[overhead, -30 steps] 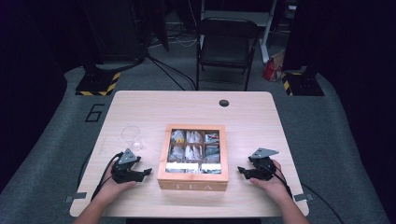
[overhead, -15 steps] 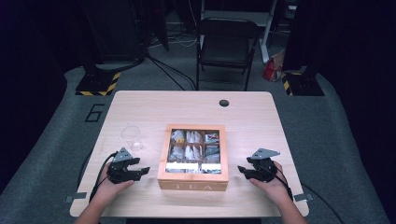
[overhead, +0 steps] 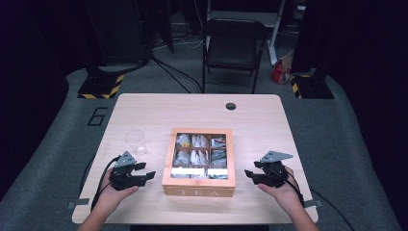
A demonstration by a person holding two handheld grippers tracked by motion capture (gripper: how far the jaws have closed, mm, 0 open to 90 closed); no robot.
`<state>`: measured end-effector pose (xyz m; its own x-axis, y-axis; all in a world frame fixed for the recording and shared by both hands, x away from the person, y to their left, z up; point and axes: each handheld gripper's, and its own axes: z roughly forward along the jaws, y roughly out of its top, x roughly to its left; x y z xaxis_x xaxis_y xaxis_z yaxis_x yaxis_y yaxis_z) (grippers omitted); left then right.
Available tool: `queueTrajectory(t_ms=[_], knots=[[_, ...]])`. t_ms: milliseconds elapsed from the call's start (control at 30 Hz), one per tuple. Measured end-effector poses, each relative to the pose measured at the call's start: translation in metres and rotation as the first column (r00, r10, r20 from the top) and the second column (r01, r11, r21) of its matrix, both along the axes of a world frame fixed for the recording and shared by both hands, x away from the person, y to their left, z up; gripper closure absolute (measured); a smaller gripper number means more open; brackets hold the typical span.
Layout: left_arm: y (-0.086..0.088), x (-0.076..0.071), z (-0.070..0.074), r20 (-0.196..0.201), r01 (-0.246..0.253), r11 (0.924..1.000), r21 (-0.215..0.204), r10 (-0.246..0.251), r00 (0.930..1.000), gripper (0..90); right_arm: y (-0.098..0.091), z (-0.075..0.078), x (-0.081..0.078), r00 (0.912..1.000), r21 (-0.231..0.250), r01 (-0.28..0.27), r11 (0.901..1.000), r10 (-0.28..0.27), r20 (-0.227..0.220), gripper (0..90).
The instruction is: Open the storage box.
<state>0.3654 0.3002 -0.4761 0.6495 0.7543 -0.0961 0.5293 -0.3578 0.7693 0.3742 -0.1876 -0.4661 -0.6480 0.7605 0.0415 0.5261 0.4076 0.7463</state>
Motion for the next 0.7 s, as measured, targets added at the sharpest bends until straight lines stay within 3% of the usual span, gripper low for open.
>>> queueTrajectory(t_ms=[200, 333, 700], knots=[[-0.003, -0.005, 0.009, 0.008, 0.001, 1.0, -0.005, -0.001, 1.0, 42.3, 0.002, 0.011, -0.009, 0.9993, -0.014, -0.023, 0.9996, 0.024, 0.03, 47.4], [-0.005, -0.01, 0.016, 0.012, -0.004, 0.9997, -0.023, 0.004, 0.9999, 42.9, 0.003, 0.017, -0.016, 0.9984, 0.008, -0.032, 0.9995, 0.031, 0.047, 48.6], [-0.015, -0.03, 0.025, 0.033, 0.04, 0.9988, -0.029, -0.039, 0.9987, 47.3, 0.015, 0.025, -0.034, 0.9929, 0.03, -0.109, 0.9935, 0.108, 0.05, 53.5]])
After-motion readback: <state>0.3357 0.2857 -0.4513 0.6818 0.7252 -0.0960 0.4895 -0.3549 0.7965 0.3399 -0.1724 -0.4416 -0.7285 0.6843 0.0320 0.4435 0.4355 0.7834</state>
